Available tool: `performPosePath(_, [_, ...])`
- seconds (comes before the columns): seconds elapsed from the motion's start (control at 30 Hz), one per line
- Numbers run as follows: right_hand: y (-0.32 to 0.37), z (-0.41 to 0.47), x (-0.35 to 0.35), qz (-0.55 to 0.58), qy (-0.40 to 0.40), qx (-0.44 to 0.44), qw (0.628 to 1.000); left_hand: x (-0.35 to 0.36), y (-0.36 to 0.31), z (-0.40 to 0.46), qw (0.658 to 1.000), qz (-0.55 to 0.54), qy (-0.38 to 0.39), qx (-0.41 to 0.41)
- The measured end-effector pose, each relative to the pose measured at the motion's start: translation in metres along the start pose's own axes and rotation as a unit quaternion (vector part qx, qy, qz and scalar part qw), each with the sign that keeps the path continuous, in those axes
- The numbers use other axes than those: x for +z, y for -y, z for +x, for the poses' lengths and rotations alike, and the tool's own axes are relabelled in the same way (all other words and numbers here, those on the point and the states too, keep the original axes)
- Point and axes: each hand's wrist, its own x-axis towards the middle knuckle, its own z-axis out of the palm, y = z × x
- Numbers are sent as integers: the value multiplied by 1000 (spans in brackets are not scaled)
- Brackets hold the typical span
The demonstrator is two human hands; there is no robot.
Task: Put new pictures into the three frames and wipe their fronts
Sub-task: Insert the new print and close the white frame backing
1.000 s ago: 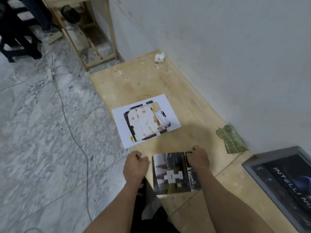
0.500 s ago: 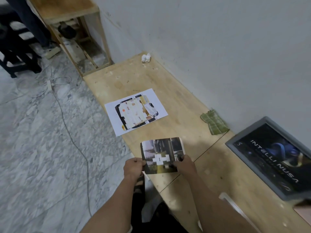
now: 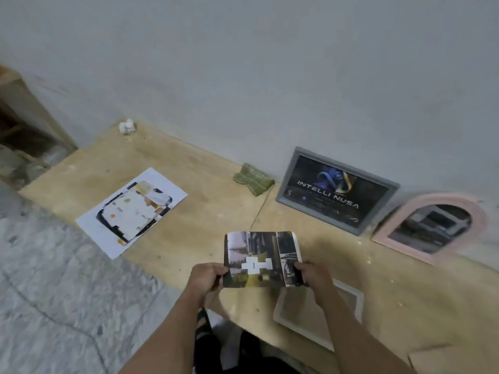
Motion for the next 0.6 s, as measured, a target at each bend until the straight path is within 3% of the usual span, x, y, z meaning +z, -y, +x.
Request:
performPosePath(0.2, [-84,-32,-104,86,-106,76,988,108,20,-5,973,160,164,17])
performPosePath(0.37, [-109,-53,-120,134,-183,95,969,136,40,-3,961,212,176,24])
performPosePath(0.6, [-122,-46,-112,130,-190,114,967,134,40,-5,962,216,164,25])
